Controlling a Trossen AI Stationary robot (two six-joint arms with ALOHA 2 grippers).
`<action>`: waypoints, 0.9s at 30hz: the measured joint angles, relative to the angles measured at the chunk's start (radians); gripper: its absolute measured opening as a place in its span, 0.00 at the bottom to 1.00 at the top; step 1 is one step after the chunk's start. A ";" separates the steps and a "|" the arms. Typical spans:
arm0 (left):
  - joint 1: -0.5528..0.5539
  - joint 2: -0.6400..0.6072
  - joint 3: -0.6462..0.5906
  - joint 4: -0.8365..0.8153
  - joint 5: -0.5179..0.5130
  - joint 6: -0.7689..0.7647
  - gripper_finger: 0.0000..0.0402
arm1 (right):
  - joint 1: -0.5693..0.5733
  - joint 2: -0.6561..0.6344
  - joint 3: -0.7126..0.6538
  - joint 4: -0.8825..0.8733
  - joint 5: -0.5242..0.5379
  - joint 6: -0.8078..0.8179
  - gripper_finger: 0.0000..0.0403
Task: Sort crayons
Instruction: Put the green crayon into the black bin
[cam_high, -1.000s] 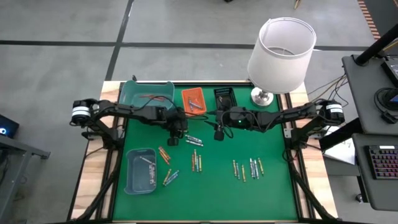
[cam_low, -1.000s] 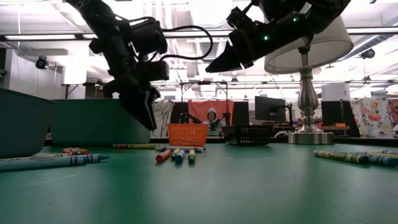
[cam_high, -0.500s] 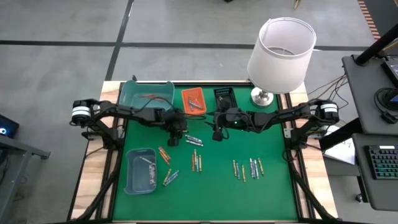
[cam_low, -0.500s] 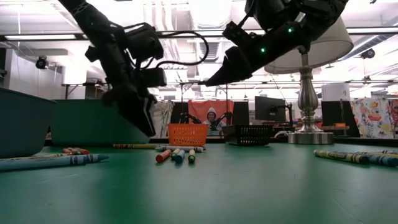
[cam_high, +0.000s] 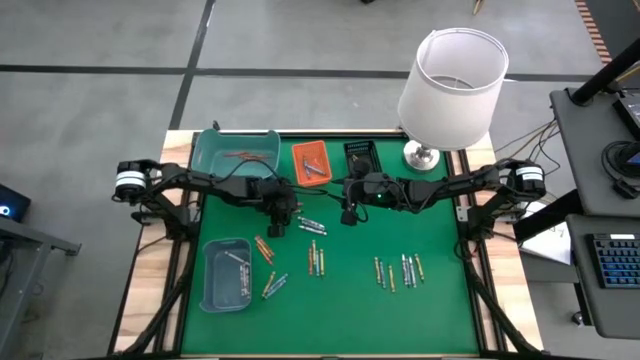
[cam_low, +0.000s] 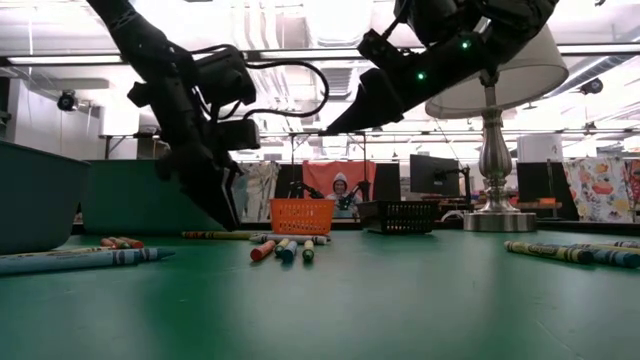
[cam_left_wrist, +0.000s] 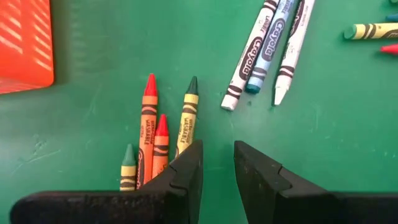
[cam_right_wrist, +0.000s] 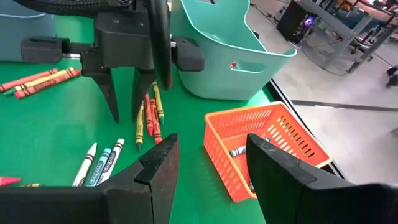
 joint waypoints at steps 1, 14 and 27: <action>0.000 0.000 -0.005 0.010 -0.001 0.000 0.18 | 0.000 0.000 0.001 0.000 0.000 0.002 0.44; 0.000 0.000 -0.013 0.024 -0.047 0.027 0.18 | 0.000 -0.001 0.001 0.000 -0.001 0.032 0.44; 0.003 -0.001 -0.030 0.060 -0.080 0.058 0.18 | 0.000 -0.001 0.002 0.000 -0.001 0.034 0.44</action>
